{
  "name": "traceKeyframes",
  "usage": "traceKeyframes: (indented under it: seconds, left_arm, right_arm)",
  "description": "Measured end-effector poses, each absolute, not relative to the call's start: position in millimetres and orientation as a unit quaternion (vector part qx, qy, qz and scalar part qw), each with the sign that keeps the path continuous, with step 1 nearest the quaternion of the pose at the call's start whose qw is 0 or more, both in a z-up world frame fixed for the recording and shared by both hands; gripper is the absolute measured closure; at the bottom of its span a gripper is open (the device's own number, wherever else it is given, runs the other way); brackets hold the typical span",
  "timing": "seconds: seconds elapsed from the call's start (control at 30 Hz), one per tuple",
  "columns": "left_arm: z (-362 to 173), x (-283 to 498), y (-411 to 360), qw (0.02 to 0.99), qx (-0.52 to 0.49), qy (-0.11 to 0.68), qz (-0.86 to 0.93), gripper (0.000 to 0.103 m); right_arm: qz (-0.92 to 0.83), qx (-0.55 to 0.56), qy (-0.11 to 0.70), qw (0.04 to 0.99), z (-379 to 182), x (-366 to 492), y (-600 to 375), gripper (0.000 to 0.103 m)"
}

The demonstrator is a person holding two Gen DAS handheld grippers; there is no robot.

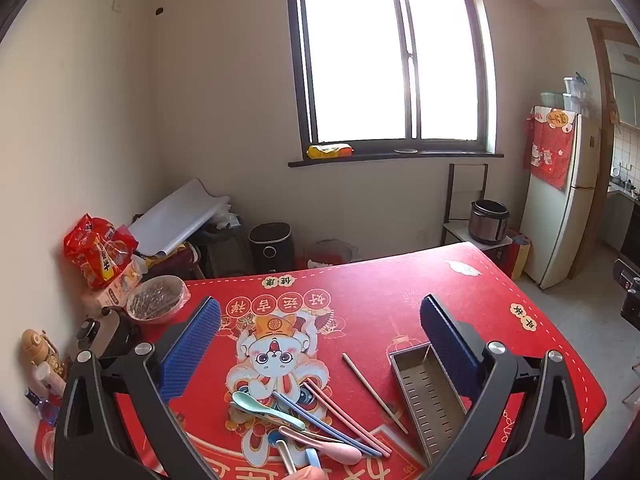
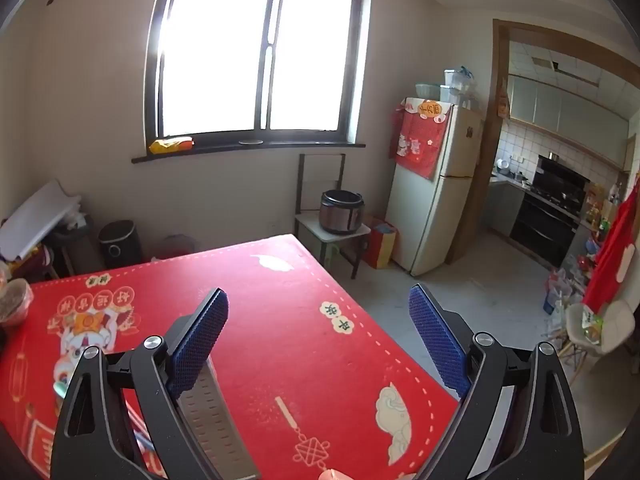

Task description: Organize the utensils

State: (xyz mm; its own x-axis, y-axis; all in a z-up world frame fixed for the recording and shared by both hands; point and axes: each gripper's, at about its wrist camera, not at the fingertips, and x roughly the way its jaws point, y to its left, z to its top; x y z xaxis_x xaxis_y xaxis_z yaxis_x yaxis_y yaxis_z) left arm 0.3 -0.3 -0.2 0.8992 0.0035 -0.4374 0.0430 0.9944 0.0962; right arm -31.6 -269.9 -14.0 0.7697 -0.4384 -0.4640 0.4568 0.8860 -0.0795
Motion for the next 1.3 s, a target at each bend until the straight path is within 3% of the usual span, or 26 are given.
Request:
traceKeyframes:
  seconds: [1.3]
  left_arm:
    - [1.8, -3.5, 6.1, 0.975, 0.051, 0.218, -0.011, 0.005]
  right_arm:
    - [-0.240, 0.021, 0.240, 0.940, -16.2, -26.3, -263.1, 0.014]
